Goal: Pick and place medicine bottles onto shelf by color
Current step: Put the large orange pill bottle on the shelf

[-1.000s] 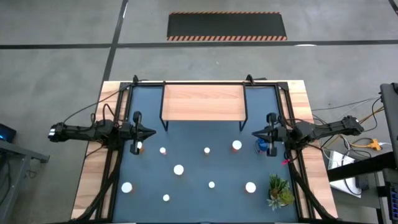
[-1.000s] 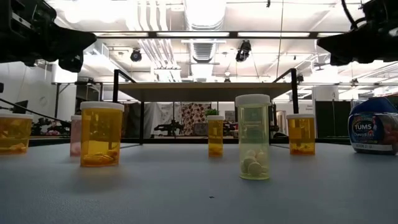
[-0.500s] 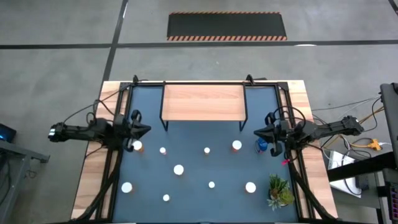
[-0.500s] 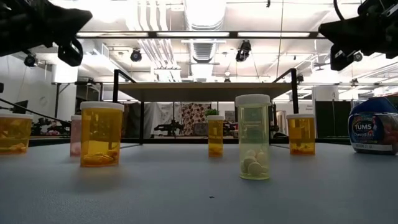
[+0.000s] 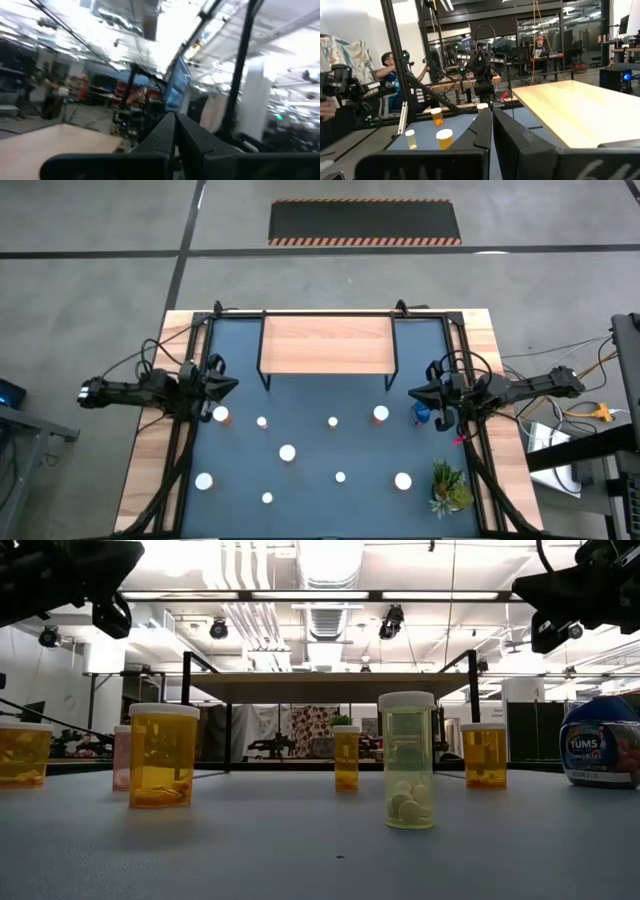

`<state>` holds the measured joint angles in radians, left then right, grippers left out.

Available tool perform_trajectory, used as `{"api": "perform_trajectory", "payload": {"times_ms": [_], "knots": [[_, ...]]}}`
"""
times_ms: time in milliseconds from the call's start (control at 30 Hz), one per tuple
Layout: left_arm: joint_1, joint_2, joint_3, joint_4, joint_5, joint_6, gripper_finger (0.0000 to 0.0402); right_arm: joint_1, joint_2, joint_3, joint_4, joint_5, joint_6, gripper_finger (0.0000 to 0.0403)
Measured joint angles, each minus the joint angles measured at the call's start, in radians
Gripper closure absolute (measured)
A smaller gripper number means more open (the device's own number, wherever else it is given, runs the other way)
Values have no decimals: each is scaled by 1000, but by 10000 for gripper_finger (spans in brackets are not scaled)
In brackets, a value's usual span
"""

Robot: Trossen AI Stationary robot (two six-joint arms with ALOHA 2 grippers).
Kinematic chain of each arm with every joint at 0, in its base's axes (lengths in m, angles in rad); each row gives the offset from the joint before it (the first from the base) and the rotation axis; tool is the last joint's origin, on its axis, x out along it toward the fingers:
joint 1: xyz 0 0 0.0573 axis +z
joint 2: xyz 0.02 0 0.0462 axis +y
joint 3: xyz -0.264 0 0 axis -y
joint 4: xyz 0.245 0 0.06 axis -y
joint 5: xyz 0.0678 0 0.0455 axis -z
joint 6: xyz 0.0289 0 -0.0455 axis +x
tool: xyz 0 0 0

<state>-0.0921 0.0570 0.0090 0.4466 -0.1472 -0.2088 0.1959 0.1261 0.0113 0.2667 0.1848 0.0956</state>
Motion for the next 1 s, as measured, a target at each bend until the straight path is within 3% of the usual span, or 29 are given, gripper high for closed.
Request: {"api": "perform_trajectory", "payload": {"times_ms": [200, 367, 1000], "knots": [[0, 15, 22, 217, -72, 84, 402, 0, 0, 0, 34, 9, -74, 394], [0, 77, 104, 230, -59, 85, 402, 0, 2, 0, 209, 24, -183, 394], [-2, 650, 419, 225, -64, -1, 402, 0, 21, 0, 529, 18, -456, 394]]}}
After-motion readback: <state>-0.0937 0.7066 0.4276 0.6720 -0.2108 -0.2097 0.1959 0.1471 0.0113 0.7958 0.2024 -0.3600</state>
